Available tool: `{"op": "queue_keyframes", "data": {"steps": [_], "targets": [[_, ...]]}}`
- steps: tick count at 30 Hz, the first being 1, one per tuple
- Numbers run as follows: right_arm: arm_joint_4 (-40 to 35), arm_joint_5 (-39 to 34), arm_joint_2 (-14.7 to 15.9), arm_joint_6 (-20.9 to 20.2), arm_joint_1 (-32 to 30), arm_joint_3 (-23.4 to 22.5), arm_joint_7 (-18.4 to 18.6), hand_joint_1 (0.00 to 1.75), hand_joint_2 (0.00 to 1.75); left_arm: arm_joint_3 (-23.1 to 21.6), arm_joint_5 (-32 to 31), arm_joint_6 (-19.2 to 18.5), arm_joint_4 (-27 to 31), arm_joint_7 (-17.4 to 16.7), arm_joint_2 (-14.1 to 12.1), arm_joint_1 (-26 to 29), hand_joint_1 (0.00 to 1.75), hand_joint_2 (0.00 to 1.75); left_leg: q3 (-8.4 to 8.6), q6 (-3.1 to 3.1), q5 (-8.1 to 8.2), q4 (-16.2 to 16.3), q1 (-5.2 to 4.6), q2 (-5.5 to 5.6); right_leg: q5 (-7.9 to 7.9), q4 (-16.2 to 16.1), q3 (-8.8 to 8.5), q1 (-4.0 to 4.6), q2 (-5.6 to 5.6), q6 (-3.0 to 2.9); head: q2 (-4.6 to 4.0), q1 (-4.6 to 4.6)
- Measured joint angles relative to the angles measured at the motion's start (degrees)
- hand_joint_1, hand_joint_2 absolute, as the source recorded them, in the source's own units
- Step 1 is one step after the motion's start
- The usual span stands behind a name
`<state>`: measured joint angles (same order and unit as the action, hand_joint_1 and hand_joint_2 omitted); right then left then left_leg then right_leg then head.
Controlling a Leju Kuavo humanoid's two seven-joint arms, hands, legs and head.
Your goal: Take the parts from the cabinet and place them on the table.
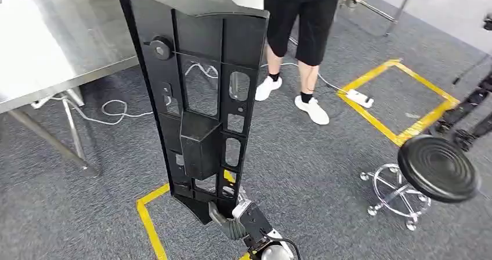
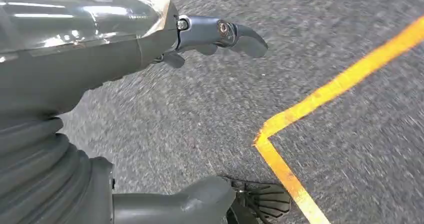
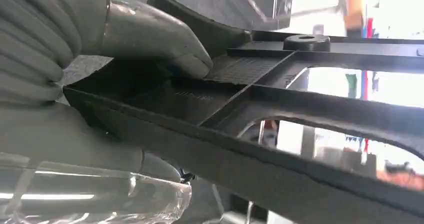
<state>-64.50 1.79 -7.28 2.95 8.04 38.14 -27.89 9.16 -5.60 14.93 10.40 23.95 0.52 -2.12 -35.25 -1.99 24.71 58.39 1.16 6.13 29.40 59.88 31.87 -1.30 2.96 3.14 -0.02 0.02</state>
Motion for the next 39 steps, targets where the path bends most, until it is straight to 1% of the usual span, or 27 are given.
{"op": "queue_keyframes", "data": {"steps": [1,5,6,7,8,10,11,12,14,15,16,17,20,21,22,23,24,26,27,29,31,32,33,35,36,38,39], "targets": [[0.18,-0.15,-0.02,-0.02,0.25,0.09,0.0,1.75,1.75,0.0,-0.04,0.09,0.0,-0.13,0.0,-0.02,0.0,1.75,-0.07,0.43,0.01,0.18,-0.28,0.66,-0.23,-1.24,-0.02,-0.08,1.84,-0.38,0.0,-0.04],[0.5,-0.39,-0.37,-0.04,0.71,0.57,0.0,1.75,1.75,0.02,-0.15,0.35,-0.04,-0.46,-0.02,0.41,0.0,1.75,-0.84,1.99,-0.44,-0.18,0.19,2.71,-0.85,-1.66,-0.86,0.36,-0.42,-2.63,0.0,-0.09],[0.5,-0.44,-0.53,-0.04,0.92,0.61,0.0,1.75,1.75,0.02,-0.15,0.37,-0.04,-0.46,-0.02,0.5,0.0,1.75,-0.99,2.06,-0.07,0.52,0.46,1.16,-1.1,-1.97,-0.98,-0.29,-1.17,-3.02,0.0,-0.15],[0.55,-0.48,-0.74,-0.02,0.95,0.61,-0.04,1.75,1.75,0.02,-0.15,0.39,-0.04,-0.48,0.0,0.54,0.0,1.75,-1.76,2.19,1.24,2.4,-0.08,-2.42,-0.97,-1.97,-1.16,-0.03,-1.71,-3.27,0.0,-0.51],[0.55,-0.55,-0.79,0.0,0.99,0.61,-0.07,1.75,1.75,0.04,-0.17,0.41,-0.04,-0.48,-0.07,0.4,0.0,1.75,-3.47,2.37,3.31,5.92,-0.03,-4.32,-0.85,-1.97,-1.27,0.15,-2.51,-3.84,0.0,-0.72],[0.7,-0.66,-0.66,0.11,0.82,0.59,-0.07,1.75,1.75,0.09,-0.26,0.39,-0.04,-0.48,-0.09,0.17,0.0,1.75,-8.16,2.66,7.28,15.07,0.04,-5.66,-0.63,-1.95,-1.29,0.54,-4.34,-4.16,0.0,-0.63],[0.81,-0.65,-0.66,0.13,0.78,0.59,-0.07,1.75,1.75,0.07,-0.44,0.35,-0.04,-0.41,-0.09,0.2,0.0,1.75,-9.56,2.76,7.73,17.7,0.09,-5.93,-0.56,-1.95,-1.27,0.64,-5.18,-4.25,0.0,-0.72],[0.92,-0.63,-0.68,0.15,0.77,0.59,-0.07,1.75,1.75,0.07,-0.46,0.28,-0.04,-0.41,-0.09,0.33,0.0,1.75,-9.38,2.73,6.79,17.2,0.14,-6.03,-0.48,-1.95,-1.3,0.74,-5.91,-4.32,0.0,-0.66],[0.94,-0.61,-0.74,0.24,0.8,0.59,-0.07,1.75,1.75,0.15,-0.46,0.22,-0.02,-0.22,-0.09,0.35,0.0,1.75,-5.43,2.4,2.65,9.76,0.09,-6.69,-0.17,-1.94,-1.57,0.81,-7.18,-4.29,0.0,-0.68],[0.94,-0.61,-0.81,0.26,0.82,0.57,-0.07,1.75,1.75,0.24,-0.41,0.17,-0.02,-0.09,-0.09,0.32,0.0,1.75,-2.25,2.07,0.49,4.4,-0.05,-8.22,0.05,-1.94,-1.87,0.85,-7.82,-4.2,0.0,-0.72],[0.94,-0.61,-0.83,0.28,0.84,0.59,-0.07,1.75,1.75,0.28,-0.39,0.07,0.0,0.0,-0.09,0.18,0.0,1.75,-0.4,1.71,0.84,1.0,-0.51,-11.31,0.3,-1.95,-2.1,1.23,-8.32,-3.89,0.0,-0.77],[0.92,-0.59,-0.81,0.31,0.93,0.57,-0.07,1.75,1.75,0.31,-0.39,0.02,0.02,0.04,-0.09,0.04,0.0,1.75,-0.35,1.32,0.69,0.86,-0.78,-10.21,0.59,-1.9,-2.08,1.84,-8.86,-3.46,0.0,-0.52],[0.92,-0.33,-0.85,0.35,0.92,0.59,-0.07,1.75,1.75,0.35,-0.37,-0.09,0.04,0.29,-0.07,0.07,0.0,1.75,-0.6,0.62,0.8,0.74,-1.22,-8.54,0.69,-2.41,-2.54,1.63,-10.17,-2.8,0.0,-0.39],[0.9,-0.2,-1.12,0.44,0.93,0.57,-0.07,1.75,1.75,0.37,-0.39,-0.15,0.04,0.48,-0.07,0.13,0.0,1.75,0.1,0.1,0.4,-0.06,-0.8,-7.96,1.0,-2.48,-2.92,2.27,-10.25,-2.32,0.0,-0.41],[0.9,-0.2,-1.16,0.61,0.98,0.57,-0.13,1.75,1.75,0.37,-0.39,-0.37,0.04,0.68,-0.05,0.27,0.0,1.75,0.45,-0.1,0.21,-0.46,-0.48,-7.82,1.61,-1.47,-2.4,1.52,-7.72,-2.12,0.0,-0.24],[0.87,-0.22,-1.23,0.78,1.2,0.59,-0.2,1.75,1.75,0.35,-0.39,-0.59,0.04,0.76,-0.02,0.14,0.0,1.75,0.47,-0.41,0.11,-0.52,-0.32,-7.51,3.44,1.94,-0.92,1.46,-5.12,-2.5,0.0,-0.15],[0.9,-0.28,-1.2,0.94,1.16,0.59,-0.2,1.75,1.75,0.37,-0.39,-0.85,0.07,0.81,-0.02,-0.07,0.0,1.75,0.41,-0.5,0.13,-0.53,-0.34,-7.04,5.39,6.82,1.54,1.28,-3.96,-2.82,0.0,0.02],[1.07,-0.35,-0.92,1.05,0.75,0.59,-0.2,1.75,1.75,0.37,-0.39,-1.44,0.04,0.96,0.0,-0.11,0.0,1.75,0.33,-0.54,0.18,-0.5,-0.36,-5.97,7.7,15.09,6.15,1.17,-3.46,-2.79,0.0,0.0],[1.16,-0.37,-0.74,1.05,0.67,0.59,-0.17,1.75,1.75,0.37,-0.39,-1.66,0.04,0.96,0.0,-0.1,0.0,1.75,0.36,-0.52,0.2,-0.5,-0.36,-5.59,7.32,15.7,6.88,1.15,-3.41,-2.43,0.0,0.02],[1.18,-0.37,-0.7,1.05,0.75,0.59,-0.17,1.75,1.75,0.37,-0.39,-1.68,0.04,0.94,0.06,0.03,0.0,1.75,0.48,-0.42,0.24,-0.47,-0.33,-4.86,3.71,9.32,4.71,0.94,-3.41,-1.22,0.0,0.02],[1.18,-0.37,-0.72,1.05,0.93,0.59,-0.17,1.75,1.75,0.39,-0.37,-1.84,0.04,0.83,0.15,0.03,0.0,1.75,0.67,-0.06,0.38,-0.45,-0.32,-4.3,-0.51,-1.21,0.06,0.68,-3.17,-0.59,0.0,0.04],[1.18,-0.37,-0.78,1.05,0.93,0.59,-0.17,1.75,1.75,0.42,-0.37,-1.92,0.04,0.74,0.15,0.0,0.0,1.75,0.72,0.3,0.57,-0.22,-0.82,-4.13,-0.75,-1.7,0.28,0.92,-3.04,-1.14,0.0,-0.07],[1.18,-0.37,-0.83,1.07,0.93,0.59,-0.17,1.75,1.75,0.55,-0.31,-2.19,0.04,0.72,0.13,0.02,0.0,1.75,0.68,0.72,0.72,-0.22,-0.76,-4.0,-1.06,-1.96,0.16,0.79,-3.07,-2.06,0.0,-0.17],[1.18,-0.37,-0.98,1.05,0.98,0.59,-0.17,1.75,1.75,0.9,-0.28,-2.21,0.04,0.74,0.13,0.13,0.0,1.75,0.73,1.43,0.66,-0.56,-0.34,-4.0,-1.05,-1.94,0.06,1.3,-3.07,-2.99,0.0,-0.09],[1.18,-0.37,-1.12,1.05,1.06,0.57,-0.2,1.75,1.75,0.92,-0.22,-2.25,0.04,0.74,0.15,0.13,0.0,1.75,0.62,1.79,0.71,-0.35,-0.21,-4.06,-1.4,-2.22,-0.34,0.68,-3.1,-3.58,0.0,-0.04],[1.18,-0.37,-1.36,1.05,1.19,0.57,-0.2,1.75,1.75,0.92,-0.22,-2.27,0.04,0.74,0.22,0.18,0.0,1.75,-0.5,2.22,2.78,2.6,-0.03,-5.2,-1.43,-2.29,-0.63,0.54,-3.11,-4.16,0.0,-0.46],[1.18,-0.33,-1.46,1.05,1.2,0.57,-0.17,1.75,1.75,1.03,-0.11,-2.12,0.04,0.66,0.15,0.15,0.0,1.75,-2.74,2.52,5.35,7.46,0.02,-5.54,-1.29,-2.27,-0.79,0.61,-3.15,-4.37,0.0,-0.46]]}}
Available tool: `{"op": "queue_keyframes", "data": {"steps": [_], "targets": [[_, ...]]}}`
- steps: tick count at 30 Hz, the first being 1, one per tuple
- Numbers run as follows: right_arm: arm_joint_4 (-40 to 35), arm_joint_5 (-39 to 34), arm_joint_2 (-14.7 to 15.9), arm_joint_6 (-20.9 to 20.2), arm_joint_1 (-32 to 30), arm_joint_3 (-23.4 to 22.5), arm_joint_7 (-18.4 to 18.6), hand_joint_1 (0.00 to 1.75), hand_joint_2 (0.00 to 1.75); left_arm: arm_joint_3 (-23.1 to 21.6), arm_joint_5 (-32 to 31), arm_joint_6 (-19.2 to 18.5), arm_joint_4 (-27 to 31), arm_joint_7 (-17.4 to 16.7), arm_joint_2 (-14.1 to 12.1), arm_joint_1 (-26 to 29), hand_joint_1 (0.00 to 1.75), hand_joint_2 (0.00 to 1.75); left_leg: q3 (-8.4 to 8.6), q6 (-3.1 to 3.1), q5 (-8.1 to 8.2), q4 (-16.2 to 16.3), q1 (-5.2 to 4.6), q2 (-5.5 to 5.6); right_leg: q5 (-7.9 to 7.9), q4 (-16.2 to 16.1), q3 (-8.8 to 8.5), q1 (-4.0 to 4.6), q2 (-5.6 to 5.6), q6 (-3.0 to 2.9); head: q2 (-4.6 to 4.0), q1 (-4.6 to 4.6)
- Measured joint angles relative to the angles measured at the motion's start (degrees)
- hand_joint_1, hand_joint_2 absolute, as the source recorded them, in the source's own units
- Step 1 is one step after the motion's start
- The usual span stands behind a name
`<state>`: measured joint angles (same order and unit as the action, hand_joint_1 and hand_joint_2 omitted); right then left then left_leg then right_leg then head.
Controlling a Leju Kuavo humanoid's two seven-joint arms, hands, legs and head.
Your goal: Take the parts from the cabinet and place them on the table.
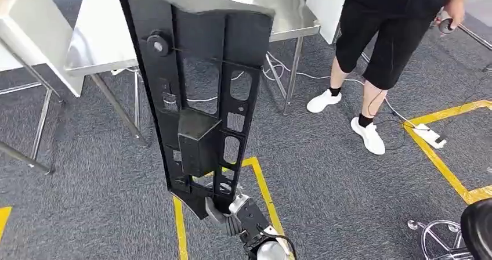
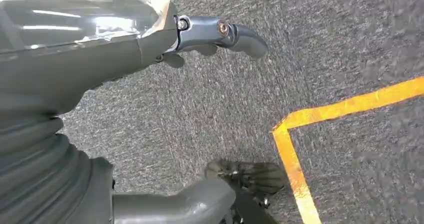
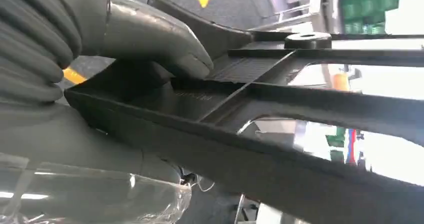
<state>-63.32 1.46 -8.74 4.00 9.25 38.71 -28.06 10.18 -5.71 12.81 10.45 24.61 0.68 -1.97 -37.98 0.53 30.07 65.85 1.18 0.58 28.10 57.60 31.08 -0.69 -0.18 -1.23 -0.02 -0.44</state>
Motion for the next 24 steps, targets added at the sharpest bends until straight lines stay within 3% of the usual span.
{"op": "queue_keyframes", "data": {"steps": [2,3,4,5,7,8,10,12,14,16,17,18,19,20,22,23,24], "targets": [[0.09,0.26,0.0,0.0,-0.02,0.0,0.04,1.75,1.75,0.22,0.13,0.33,0.0,-0.26,0.0,0.05,0.0,1.75,-4.37,0.36,3.05,8.39,0.0,-0.2,0.2,0.03,-0.16,0.26,-0.1,-0.28,0.0,0.0],[0.18,0.53,0.0,0.02,-0.03,0.0,0.09,1.75,1.75,0.29,0.18,0.37,0.0,-0.53,0.02,0.12,0.0,1.75,-5.64,0.35,2.92,10.15,0.0,-0.29,0.33,0.03,-0.28,0.37,-0.09,-0.45,0.0,0.0],[0.22,0.79,0.0,0.08,-0.02,0.0,0.2,1.75,1.75,0.33,0.24,0.35,0.0,-0.61,0.04,0.14,0.0,1.75,-5.35,0.17,1.37,8.79,0.0,-0.34,0.46,0.03,-0.47,0.49,-0.08,-0.57,0.0,0.0],[0.22,1.07,-0.04,0.13,0.0,0.0,0.22,1.75,1.75,0.37,0.31,0.35,0.0,-0.66,0.04,0.13,0.0,1.75,-3.74,-0.13,-1.18,5.1,-0.05,-0.37,0.79,0.01,-0.78,0.63,-0.06,-0.64,0.0,0.0],[0.22,1.84,-0.35,0.46,0.18,0.02,0.22,1.75,1.75,0.42,0.31,0.35,0.0,-0.83,0.02,0.12,0.0,1.75,1.31,-1.45,-5.7,-4.91,-0.38,-0.62,1.42,-0.06,-1.59,0.79,-0.05,-0.48,0.0,0.02],[0.22,2.27,-0.46,0.56,0.42,0.04,0.22,1.75,1.75,0.5,0.33,0.35,0.0,-1.07,0.0,-0.02,0.0,1.75,2.32,-1.86,-4.61,-6.64,-0.78,-1.09,1.73,0.01,-1.75,1.2,-0.08,-0.16,0.0,0.09],[0.22,3.33,-0.52,1.22,1.04,0.11,0.22,1.75,1.75,0.74,0.33,0.35,0.0,-1.14,0.09,-0.06,0.0,1.75,2.34,-2.41,-4.37,-6.87,-1.22,-0.95,2.07,-0.29,-1.71,1.07,-0.13,0.5,0.0,0.02],[0.15,4.66,-0.57,2.23,1.32,0.28,0.28,1.75,1.75,0.85,0.35,0.37,0.0,-1.31,0.09,0.06,0.0,1.75,3.05,-3.38,-3.91,-7.57,-1.25,-0.62,1.49,1.1,-2.37,1.31,-0.14,1.47,0.0,0.02],[0.0,6.41,-0.31,3.78,1.87,0.35,0.35,1.75,1.75,0.98,0.33,0.37,0.0,-1.49,0.33,-0.01,0.0,1.75,4.47,-3.82,-4.04,-8.19,-0.79,-0.41,3.13,4.25,-0.59,1.06,0.08,1.53,0.0,0.22],[-0.04,8.24,0.0,5.33,2.69,0.79,0.7,1.75,1.75,1.36,0.31,0.37,0.0,-1.73,0.44,-0.08,0.0,1.75,4.7,-4.1,-3.68,-8.18,-0.76,-0.24,5.9,12.46,4.63,0.67,0.12,1.6,0.0,0.26],[-0.07,8.77,0.22,5.77,2.78,0.96,0.81,1.75,1.75,1.44,0.31,0.44,0.0,-1.77,0.48,-0.07,0.0,1.75,4.8,-4.04,-3.39,-8.15,-0.75,-0.07,6.93,16.03,7.17,0.54,0.12,1.89,0.0,0.31],[-0.07,9.14,0.52,6.18,2.91,1.18,1.03,1.75,1.75,1.55,0.31,0.46,0.0,-1.88,0.55,-0.01,0.0,1.75,5.1,-3.95,-3.09,-8.14,-0.73,0.07,6.94,17.81,8.95,0.37,0.12,2.39,0.0,0.33],[-0.07,9.29,0.83,6.32,3.05,1.42,1.18,1.75,1.75,1.66,0.31,0.46,0.0,-1.97,0.65,0.11,0.0,1.75,5.48,-3.74,-2.77,-8.11,-0.66,0.26,6.02,17.05,9.41,0.15,0.11,2.74,0.0,0.31],[-0.07,9.42,0.94,6.4,3.22,1.57,1.22,1.75,1.75,1.71,0.31,0.46,0.0,-2.01,0.77,0.15,0.0,1.75,6.0,-3.53,-2.37,-8.09,-0.58,0.4,3.97,14.19,8.82,-0.1,0.11,3.69,0.0,0.35],[-0.07,9.68,1.14,6.45,3.63,1.75,1.25,1.75,1.75,1.73,0.31,0.46,0.0,-2.01,0.94,0.14,0.0,1.75,7.46,-2.87,-1.3,-8.09,-0.37,0.63,-2.09,3.98,5.38,-0.61,0.1,5.16,0.0,0.35],[-0.07,9.75,1.18,6.42,3.66,1.97,1.25,1.75,1.75,1.73,0.31,0.46,-0.02,-1.99,0.94,0.15,0.0,1.75,7.78,-2.42,-0.85,-8.05,-0.45,0.69,-3.22,1.75,5.08,-0.73,0.0,5.09,0.0,0.44],[-0.07,9.75,1.2,6.42,3.85,2.16,1.25,1.75,1.75,1.73,0.31,0.48,-0.02,-1.9,0.94,0.12,0.0,1.75,7.94,-2.01,-0.5,-7.95,-0.52,0.81,-0.85,1.34,4.99,-0.35,-0.12,3.26,0.0,0.35]]}}
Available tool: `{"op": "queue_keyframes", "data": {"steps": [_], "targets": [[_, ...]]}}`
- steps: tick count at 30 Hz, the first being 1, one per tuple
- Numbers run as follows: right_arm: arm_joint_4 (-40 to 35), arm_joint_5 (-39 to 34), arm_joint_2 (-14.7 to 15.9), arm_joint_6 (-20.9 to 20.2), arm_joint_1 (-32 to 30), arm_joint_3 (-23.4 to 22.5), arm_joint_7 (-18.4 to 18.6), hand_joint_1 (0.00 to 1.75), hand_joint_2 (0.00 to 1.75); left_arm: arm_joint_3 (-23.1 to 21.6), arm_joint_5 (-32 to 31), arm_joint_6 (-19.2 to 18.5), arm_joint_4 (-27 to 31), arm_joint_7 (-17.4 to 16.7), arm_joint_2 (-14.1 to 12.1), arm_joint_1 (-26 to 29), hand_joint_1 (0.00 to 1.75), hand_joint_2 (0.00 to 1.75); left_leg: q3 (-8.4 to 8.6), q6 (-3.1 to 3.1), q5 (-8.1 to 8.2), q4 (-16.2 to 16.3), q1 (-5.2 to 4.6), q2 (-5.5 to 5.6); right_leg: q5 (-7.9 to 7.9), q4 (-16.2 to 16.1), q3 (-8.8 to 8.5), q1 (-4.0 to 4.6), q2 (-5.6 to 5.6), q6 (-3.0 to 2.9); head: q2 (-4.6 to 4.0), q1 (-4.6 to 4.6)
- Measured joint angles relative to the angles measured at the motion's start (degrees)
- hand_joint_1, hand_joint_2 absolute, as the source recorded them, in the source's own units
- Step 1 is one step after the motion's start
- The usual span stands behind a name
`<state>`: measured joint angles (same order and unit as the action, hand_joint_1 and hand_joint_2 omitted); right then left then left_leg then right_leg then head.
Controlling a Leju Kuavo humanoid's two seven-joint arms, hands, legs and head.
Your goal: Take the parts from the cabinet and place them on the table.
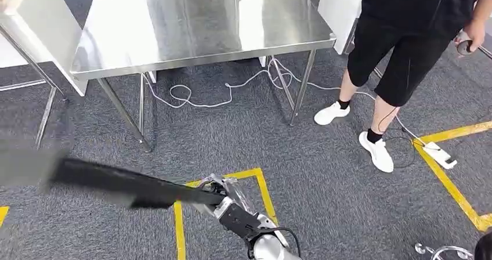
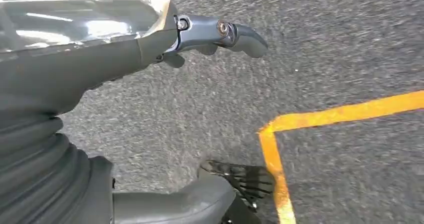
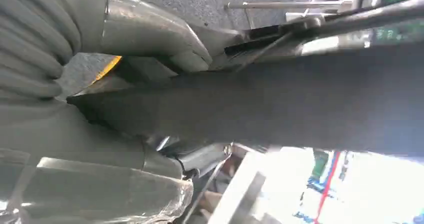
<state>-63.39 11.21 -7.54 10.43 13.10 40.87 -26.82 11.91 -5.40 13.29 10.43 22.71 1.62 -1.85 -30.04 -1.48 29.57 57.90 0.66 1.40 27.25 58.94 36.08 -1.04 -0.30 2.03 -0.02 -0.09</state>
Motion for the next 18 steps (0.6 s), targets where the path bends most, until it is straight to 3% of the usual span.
{"op": "queue_keyframes", "data": {"steps": [1,2,3,4,5,7,8,9,10,11,13,14,15,16,17,18], "targets": [[-0.02,-0.04,0.04,0.0,0.14,0.17,0.02,1.75,1.75,0.02,0.0,0.0,0.02,0.13,0.0,-0.14,0.0,1.75,-0.23,0.58,0.42,-0.11,-0.01,-0.13,-0.96,0.11,-0.99,0.37,0.1,-0.65,0.0,-0.11],[0.0,-0.11,0.04,0.0,0.16,0.24,0.02,1.75,1.75,0.02,0.0,0.02,0.02,0.15,0.02,-0.09,0.0,1.75,0.38,0.92,0.41,0.34,0.14,-0.16,-1.01,-0.12,-0.42,0.18,0.2,-1.3,0.0,-0.18],[-0.02,-0.22,0.02,0.0,0.41,0.44,0.02,1.75,1.75,0.02,0.0,0.02,0.02,0.28,0.02,-0.06,0.0,1.75,0.54,1.0,0.37,0.47,0.27,-0.27,-0.92,-0.06,-1.46,0.1,0.36,-1.74,0.0,0.05],[-0.04,-0.28,-0.13,0.0,0.66,0.55,0.0,1.75,1.75,0.02,0.0,0.02,0.02,0.28,0.04,-0.12,0.0,1.75,0.19,1.27,0.63,1.66,0.64,-0.41,-0.67,-0.4,-2.38,-0.34,0.38,-2.11,0.0,-0.22],[-0.04,-0.39,-0.13,0.0,0.87,0.55,0.0,1.75,1.75,0.0,-0.07,0.02,0.02,0.33,0.22,-0.18,0.0,1.75,-0.79,1.45,0.61,4.25,0.66,-0.74,-0.34,-0.43,-3.1,-0.24,0.33,-2.58,0.0,-0.11],[-0.02,-0.48,-0.24,0.0,1.27,0.7,0.0,1.75,1.75,0.02,-0.07,0.04,0.02,0.37,0.24,-0.19,0.0,1.75,-5.87,2.0,2.96,12.17,0.67,-0.97,0.39,-0.43,-3.94,-0.03,0.28,-3.59,0.0,-0.22],[-0.02,-0.5,-0.24,0.0,1.25,0.7,0.0,1.75,1.75,0.02,-0.09,0.04,0.02,0.37,0.24,-0.17,0.0,1.75,-8.65,2.2,4.83,15.59,0.66,-0.97,0.9,-0.42,-4.26,0.03,0.3,-3.58,0.0,-0.11],[-0.02,-0.55,-0.24,0.0,1.18,0.7,0.02,1.75,1.75,0.02,-0.09,0.04,0.02,0.37,0.24,-0.04,0.0,1.75,-10.73,2.35,6.15,17.55,0.67,-0.98,1.29,-0.42,-4.64,0.13,0.39,-3.7,0.0,-0.22],[-0.02,-0.55,-0.2,0.0,1.14,0.7,0.02,1.75,1.75,0.02,-0.07,0.04,0.02,0.37,0.24,0.04,0.0,1.75,-12.06,2.34,6.21,17.58,0.69,-1.03,1.81,-0.42,-5.26,0.14,0.54,-3.64,0.0,-0.31],[-0.02,-0.57,-0.2,0.0,1.14,0.7,0.02,1.75,1.75,0.02,-0.07,0.04,0.02,0.37,0.26,0.06,0.0,1.75,-12.16,2.22,4.87,15.67,0.68,-1.07,2.36,-0.42,-5.99,0.15,0.68,-3.57,0.0,-0.33],[-0.02,-0.63,-0.28,0.0,1.17,0.7,0.02,1.75,1.75,0.02,-0.09,0.04,0.02,0.41,0.24,0.06,0.0,1.75,-9.85,1.47,-1.72,7.15,0.54,-1.22,3.71,-0.45,-7.88,0.22,0.72,-3.25,0.0,-0.35],[-0.02,-0.77,-0.42,0.0,1.15,0.7,0.02,1.75,1.75,0.04,-0.07,0.04,0.02,0.46,0.24,0.11,0.0,1.75,-8.69,0.77,-6.11,2.78,0.36,-1.39,4.38,-0.64,-7.66,0.24,0.66,-3.07,0.0,-0.46],[0.06,-0.98,-0.48,0.0,1.23,0.76,0.02,1.75,1.75,0.04,-0.09,0.04,-0.04,0.44,0.17,0.25,0.0,1.75,-8.9,0.62,-5.9,2.72,-0.09,-1.33,4.91,-0.47,-9.18,0.66,0.81,-2.61,0.0,-0.37],[0.04,-1.12,-0.48,0.0,1.41,0.83,-0.04,1.75,1.75,0.04,-0.11,0.0,-0.04,0.46,0.2,0.22,0.0,1.75,-8.59,0.35,-5.42,2.48,-0.2,-1.18,5.27,-0.75,-8.57,0.69,0.8,-2.19,0.0,-0.46],[0.07,-1.14,-0.55,0.0,1.43,0.9,0.0,1.75,1.75,0.04,-0.09,0.0,-0.04,0.46,0.2,0.19,0.0,1.75,-8.32,0.02,-5.83,2.3,-0.3,-1.12,5.2,-0.72,-9.79,0.78,0.87,-1.76,0.0,-0.53],[0.02,-1.18,-0.54,0.0,1.44,0.94,-0.04,1.75,1.75,0.04,-0.09,0.0,-0.04,0.42,0.2,0.2,0.0,1.75,-8.15,-0.33,-5.5,1.86,-0.44,-1.12,4.52,0.19,-9.81,1.11,0.89,-0.81,0.0,-0.48]]}}
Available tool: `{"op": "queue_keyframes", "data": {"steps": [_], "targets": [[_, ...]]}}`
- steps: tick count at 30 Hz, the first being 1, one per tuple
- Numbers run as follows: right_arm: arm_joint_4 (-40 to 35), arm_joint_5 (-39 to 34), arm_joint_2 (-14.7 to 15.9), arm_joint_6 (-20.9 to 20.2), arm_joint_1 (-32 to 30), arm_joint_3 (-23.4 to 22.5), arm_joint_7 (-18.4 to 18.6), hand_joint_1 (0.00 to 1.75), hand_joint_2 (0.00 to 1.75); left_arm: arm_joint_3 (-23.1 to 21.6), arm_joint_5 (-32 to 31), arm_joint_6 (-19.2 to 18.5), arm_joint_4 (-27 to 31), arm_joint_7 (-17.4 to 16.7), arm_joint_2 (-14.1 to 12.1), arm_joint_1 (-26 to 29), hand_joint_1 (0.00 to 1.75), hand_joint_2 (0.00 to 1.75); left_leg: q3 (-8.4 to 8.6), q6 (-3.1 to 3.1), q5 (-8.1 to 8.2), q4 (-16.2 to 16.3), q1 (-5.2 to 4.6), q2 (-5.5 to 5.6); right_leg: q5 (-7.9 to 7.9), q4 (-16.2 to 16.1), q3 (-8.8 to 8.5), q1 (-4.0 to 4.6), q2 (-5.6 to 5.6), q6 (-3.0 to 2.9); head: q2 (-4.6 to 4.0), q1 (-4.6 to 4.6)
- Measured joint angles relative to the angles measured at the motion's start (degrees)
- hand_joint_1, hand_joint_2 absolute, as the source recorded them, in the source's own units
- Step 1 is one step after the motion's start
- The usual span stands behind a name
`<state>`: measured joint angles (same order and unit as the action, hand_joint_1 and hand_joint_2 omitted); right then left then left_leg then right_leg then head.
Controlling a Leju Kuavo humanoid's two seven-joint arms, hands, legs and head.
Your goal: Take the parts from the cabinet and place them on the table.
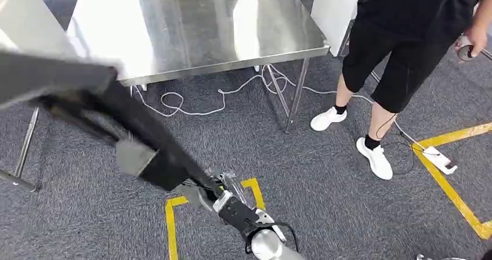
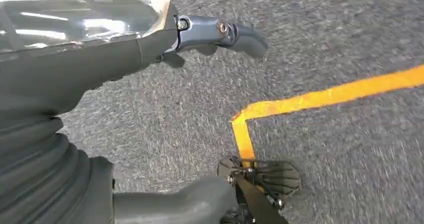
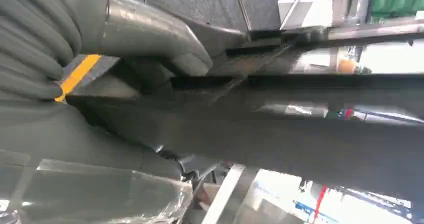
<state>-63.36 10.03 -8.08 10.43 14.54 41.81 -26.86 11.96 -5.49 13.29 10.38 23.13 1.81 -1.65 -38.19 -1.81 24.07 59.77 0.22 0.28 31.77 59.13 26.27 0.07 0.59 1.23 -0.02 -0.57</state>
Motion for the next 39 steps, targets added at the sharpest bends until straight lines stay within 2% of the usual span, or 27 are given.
{"op": "queue_keyframes", "data": {"steps": [2,4,5,6,7,8,9,10,11,12,13,14,15,16,19,21,23,24,25,27,31,33,34,36,37,38,39], "targets": [[0.0,0.0,0.02,0.0,0.27,0.0,0.09,1.75,1.75,0.0,-0.09,-0.02,0.02,-0.09,0.13,-0.1,0.0,1.75,2.08,-0.65,0.17,-0.87,0.35,0.14,0.04,2.78,1.49,-0.11,-0.1,0.4,0.0,0.24],[0.0,0.13,0.0,0.02,0.63,0.29,0.15,1.75,1.75,0.0,-0.18,-0.02,0.02,-0.2,0.13,-0.16,0.0,1.75,2.92,-1.38,0.92,-0.96,0.31,0.29,0.91,10.44,6.26,-0.19,-0.1,0.27,0.0,0.31],[0.0,0.13,0.13,0.06,0.56,0.35,0.24,1.75,1.75,0.0,-0.2,-0.02,0.02,-0.26,0.13,-0.21,0.0,1.75,3.31,-1.42,1.38,-0.97,0.31,0.37,2.3,13.34,8.77,-0.31,-0.09,0.41,0.0,0.33],[0.0,0.13,0.26,0.11,0.42,0.35,0.28,1.75,1.75,0.0,-0.26,-0.02,0.02,-0.31,0.13,-0.2,0.0,1.75,3.84,-1.42,1.92,-0.96,0.31,0.54,4.3,15.3,11.13,-0.4,-0.1,-0.05,0.0,0.37],[0.02,0.15,0.41,0.13,0.29,0.39,0.37,1.75,1.75,0.0,-0.28,-0.05,0.02,-0.31,0.13,-0.19,0.0,1.75,4.61,-1.28,2.56,-0.96,0.31,0.75,5.61,15.31,12.57,-0.46,-0.1,0.05,0.0,0.42],[0.02,0.17,0.52,0.2,0.29,0.44,0.41,1.75,1.75,0.0,-0.35,-0.04,0.02,-0.35,0.15,-0.11,0.0,1.75,5.43,-1.17,3.21,-0.95,0.31,0.9,5.4,13.48,12.96,-0.59,-0.11,0.5,0.0,0.33],[0.04,0.17,0.54,0.2,0.31,0.46,0.44,1.75,1.75,0.0,-0.35,-0.05,0.02,-0.4,0.2,-0.11,0.0,1.75,6.29,-1.04,3.89,-0.95,0.31,1.0,4.08,10.24,12.5,-0.67,-0.12,0.89,0.0,0.42],[0.02,0.2,0.56,0.22,0.31,0.48,0.46,1.75,1.75,-0.02,-0.35,-0.05,0.02,-0.48,0.22,-0.11,0.0,1.75,7.25,-0.84,4.6,-0.95,0.31,1.06,1.02,5.76,11.58,-0.82,-0.16,1.51,0.0,0.4],[0.04,0.22,0.56,0.22,0.29,0.5,0.46,1.75,1.75,0.0,-0.35,-0.04,0.0,-0.61,0.22,-0.1,0.0,1.75,7.76,-0.56,5.31,-0.96,0.31,1.11,-3.72,1.65,10.98,-0.88,-0.27,2.5,0.0,0.51],[0.09,0.22,0.59,0.22,0.21,0.55,0.48,1.75,1.75,0.0,-0.35,-0.05,-0.02,-0.85,0.22,-0.12,0.0,1.75,8.64,-0.17,6.05,-0.64,0.08,1.27,-6.85,0.87,11.04,-0.85,-0.72,2.69,0.0,0.51],[0.11,0.22,0.56,0.22,0.26,0.64,0.55,1.75,1.75,0.0,-0.44,0.0,-0.02,-1.01,0.22,-0.17,0.0,1.75,8.39,0.23,6.43,-0.81,0.11,1.26,-5.94,0.86,10.03,-0.36,-0.64,0.72,0.0,0.55],[0.09,0.26,0.5,0.22,0.27,0.68,0.54,1.75,1.75,-0.02,-0.46,0.0,-0.02,-1.22,0.28,-0.28,0.0,1.75,8.58,0.74,6.77,-0.87,0.36,1.17,-6.33,0.89,9.64,0.19,-0.34,0.07,0.0,0.26],[0.09,0.28,0.41,0.22,0.42,0.74,0.55,1.75,1.75,0.0,-0.46,0.09,0.0,-1.4,0.28,-0.26,0.0,1.75,9.04,1.03,6.38,-0.33,0.46,1.02,-6.07,0.53,9.85,-0.2,-0.4,-0.99,0.0,0.27],[0.06,0.26,0.32,0.22,0.62,0.94,0.52,1.75,1.75,0.0,-0.46,0.24,0.0,-1.53,0.28,-0.39,0.0,1.75,9.08,1.14,6.41,0.01,0.62,0.87,-5.97,0.27,8.73,-0.37,-0.28,-1.36,0.0,0.64],[0.04,0.11,-0.05,0.13,1.04,1.16,0.46,1.75,1.75,0.0,-0.5,0.48,0.04,-1.73,0.55,-0.57,0.0,1.75,3.36,1.85,5.16,9.06,0.94,0.3,-4.99,-0.22,6.79,-0.77,-0.37,-2.72,0.0,0.24],[0.13,-0.02,0.0,0.02,0.88,1.42,0.39,1.75,1.75,0.02,-0.5,0.61,0.04,-1.82,0.52,-0.41,0.0,1.75,-1.76,2.5,9.14,14.45,1.0,0.11,-4.05,-0.23,5.68,-0.64,-0.36,-2.93,0.0,0.24],[0.33,-0.05,0.02,0.02,0.83,1.42,0.37,1.75,1.75,0.02,-0.52,0.87,0.04,-1.88,0.52,-0.16,0.0,1.75,-4.34,2.85,11.96,14.06,1.08,0.01,-2.89,-0.22,4.33,-0.63,-0.04,-2.89,0.0,0.22],[0.35,-0.05,0.02,0.02,0.82,1.42,0.35,1.75,1.75,0.0,-0.55,1.0,0.04,-1.88,0.52,-0.15,0.0,1.75,-4.26,2.73,10.93,11.75,1.1,-0.1,-2.31,-0.23,3.57,-0.63,0.06,-2.77,0.0,0.18],[0.37,-0.05,0.02,0.0,0.81,1.44,0.3,1.75,1.75,0.02,-0.61,1.09,0.04,-1.86,0.52,-0.16,0.0,1.75,-3.45,2.51,7.89,7.71,1.1,-0.14,-1.62,-0.23,2.59,-0.64,0.09,-2.65,0.0,0.22],[0.44,-0.07,0.06,0.0,0.9,1.44,0.2,1.75,1.75,0.02,-0.66,1.18,-0.04,-1.86,0.52,-0.01,0.0,1.75,-1.58,1.96,-2.93,0.54,0.97,-0.23,-0.44,-0.25,1.42,-0.49,0.08,-2.19,0.0,0.2],[0.46,0.37,-0.05,0.59,1.15,1.49,0.02,1.75,1.75,0.0,-1.2,1.18,-0.04,-2.23,0.52,-0.2,0.0,1.75,-1.14,0.58,-2.23,0.29,-0.04,0.03,0.49,-1.09,1.4,-0.08,-0.09,-0.8,0.0,-0.04],[0.41,0.68,-0.05,1.07,1.23,1.51,0.0,1.75,1.75,0.0,-1.31,1.16,0.0,-2.36,0.55,-0.28,0.0,1.75,0.21,-0.09,-2.29,-1.16,0.6,0.31,1.55,0.48,1.26,-0.12,-0.41,-0.26,0.0,0.16],[0.41,0.76,-0.05,1.14,1.43,1.58,-0.04,1.75,1.75,0.0,-1.36,1.13,0.0,-2.45,0.55,-0.32,0.0,1.75,0.41,-0.54,-2.15,-1.22,0.63,0.36,2.94,3.83,3.08,-0.11,-0.37,-0.55,0.0,0.2],[0.44,0.83,0.26,1.29,1.32,1.57,-0.02,1.75,1.75,0.0,-1.35,1.14,0.0,-2.58,0.52,-0.4,0.0,1.75,0.53,-0.92,-1.8,-1.22,0.63,0.88,6.24,13.59,9.33,-0.28,-0.38,-0.83,0.0,0.24],[0.52,0.83,0.43,1.29,1.24,1.57,0.0,1.75,1.75,0.0,-1.35,1.14,0.0,-2.58,0.53,-0.4,0.0,1.75,0.54,-0.93,-1.66,-1.22,0.63,1.21,6.74,16.97,11.91,-0.34,-0.39,-0.56,0.0,0.24],[0.63,0.85,0.52,1.29,1.2,1.57,0.0,1.75,1.75,0.0,-1.33,1.14,0.0,-2.58,0.52,-0.39,0.0,1.75,0.62,-0.87,-1.53,-1.22,0.65,1.59,6.17,17.7,13.28,-0.44,-0.39,-0.07,0.0,0.29],[0.76,0.85,0.52,1.29,1.21,1.6,0.0,1.75,1.75,0.0,-1.33,1.14,0.0,-2.58,0.55,-0.39,0.0,1.75,0.77,-0.73,-1.43,-1.2,0.72,2.13,4.22,15.33,13.04,-0.69,-0.39,0.76,0.0,0.26]]}}
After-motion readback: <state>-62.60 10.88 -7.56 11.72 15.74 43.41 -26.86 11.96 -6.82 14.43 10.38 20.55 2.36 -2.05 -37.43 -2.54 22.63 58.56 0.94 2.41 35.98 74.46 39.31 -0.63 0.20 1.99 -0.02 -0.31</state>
